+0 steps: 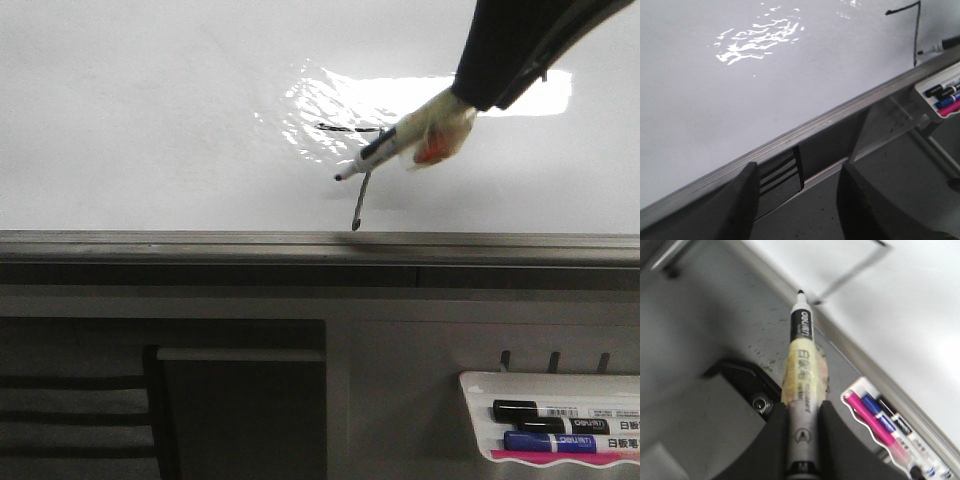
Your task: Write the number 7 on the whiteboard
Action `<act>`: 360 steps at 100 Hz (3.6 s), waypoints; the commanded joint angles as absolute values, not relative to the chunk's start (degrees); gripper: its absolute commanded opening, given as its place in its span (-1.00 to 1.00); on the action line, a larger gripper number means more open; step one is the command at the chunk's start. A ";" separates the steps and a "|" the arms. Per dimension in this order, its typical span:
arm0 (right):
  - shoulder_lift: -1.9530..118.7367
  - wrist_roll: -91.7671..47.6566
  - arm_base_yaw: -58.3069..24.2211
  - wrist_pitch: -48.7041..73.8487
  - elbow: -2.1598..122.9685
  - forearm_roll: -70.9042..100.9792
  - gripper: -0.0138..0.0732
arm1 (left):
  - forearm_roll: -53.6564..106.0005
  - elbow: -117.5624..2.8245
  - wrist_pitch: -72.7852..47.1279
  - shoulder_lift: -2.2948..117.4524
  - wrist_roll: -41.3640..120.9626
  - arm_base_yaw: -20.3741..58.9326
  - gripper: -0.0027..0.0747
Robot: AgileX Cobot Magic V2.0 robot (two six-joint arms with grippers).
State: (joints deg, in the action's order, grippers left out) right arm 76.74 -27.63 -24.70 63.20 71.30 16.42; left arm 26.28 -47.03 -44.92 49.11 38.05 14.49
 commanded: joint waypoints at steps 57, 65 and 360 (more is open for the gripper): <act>69.46 -55.31 -25.09 68.60 73.80 23.76 -0.85 | 38.49 -62.36 -44.96 73.83 64.35 39.30 -0.07; 69.46 -55.31 -25.09 68.60 73.80 23.76 -0.85 | 38.62 -64.61 -45.06 77.36 64.35 40.31 -0.07; 59.98 -34.09 -24.26 65.41 73.71 8.57 -0.02 | 38.13 -51.07 -22.36 76.49 32.27 5.49 -0.58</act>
State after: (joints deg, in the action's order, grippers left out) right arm 60.61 -33.91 -24.60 68.63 71.94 8.36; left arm 36.56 -49.57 -24.77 77.55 32.50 5.68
